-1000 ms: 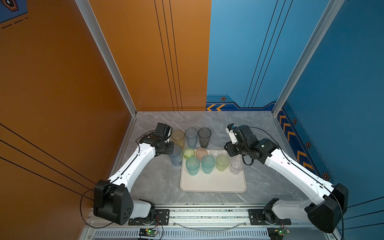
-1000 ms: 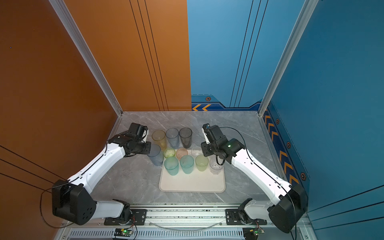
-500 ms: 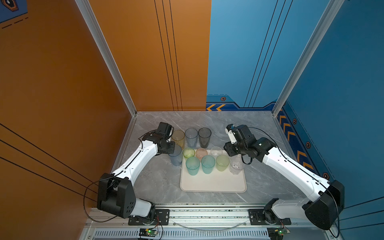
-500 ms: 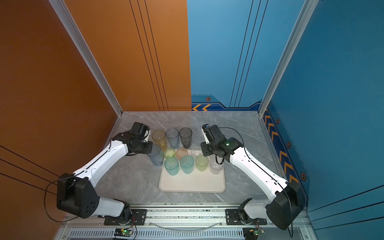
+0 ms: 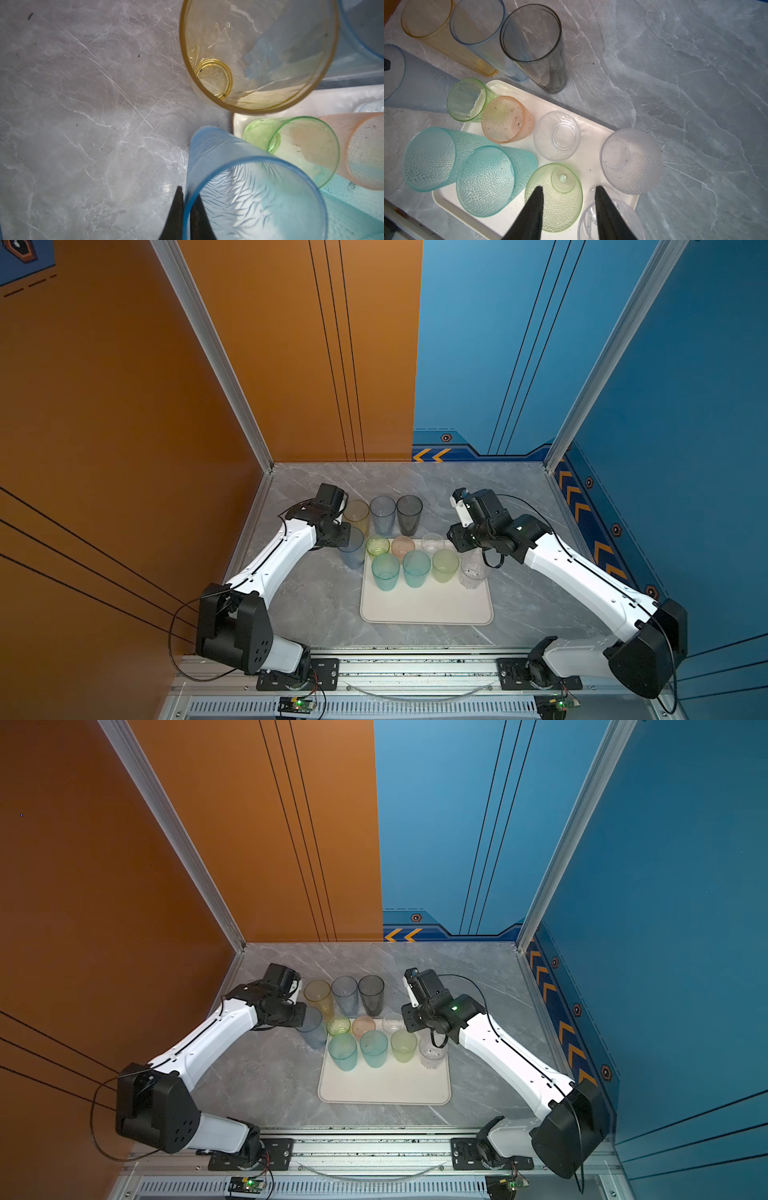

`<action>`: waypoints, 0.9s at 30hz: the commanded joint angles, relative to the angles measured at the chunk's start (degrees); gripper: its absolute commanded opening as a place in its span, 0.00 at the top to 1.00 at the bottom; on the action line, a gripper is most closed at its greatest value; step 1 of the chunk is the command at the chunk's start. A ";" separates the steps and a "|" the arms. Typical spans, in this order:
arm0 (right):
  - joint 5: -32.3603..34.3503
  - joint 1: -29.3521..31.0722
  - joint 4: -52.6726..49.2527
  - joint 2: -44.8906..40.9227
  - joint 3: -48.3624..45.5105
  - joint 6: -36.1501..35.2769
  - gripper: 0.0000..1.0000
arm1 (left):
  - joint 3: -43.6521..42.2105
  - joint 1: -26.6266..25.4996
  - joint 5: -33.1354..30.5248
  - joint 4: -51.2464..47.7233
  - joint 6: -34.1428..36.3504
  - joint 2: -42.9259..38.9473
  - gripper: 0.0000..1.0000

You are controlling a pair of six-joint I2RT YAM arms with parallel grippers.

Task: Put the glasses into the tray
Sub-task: 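Close the left gripper on the rim of the light blue patterned cup, then lift the light blue cup with the left gripper while the right arm moves aside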

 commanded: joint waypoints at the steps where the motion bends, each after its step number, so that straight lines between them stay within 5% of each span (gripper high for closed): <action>1: -1.04 -0.35 1.06 0.24 -1.19 -0.06 0.60 | 1.35 0.44 0.58 -2.41 0.60 -1.63 1.00; 13: 1.95 -0.61 2.36 -2.09 -3.71 2.88 0.60 | -0.30 0.27 -1.60 -5.36 0.60 -11.59 1.00; 27: 12.39 -10.94 4.58 -17.19 -12.59 12.02 0.60 | 10.46 -4.76 -2.63 -14.12 2.30 -22.25 1.00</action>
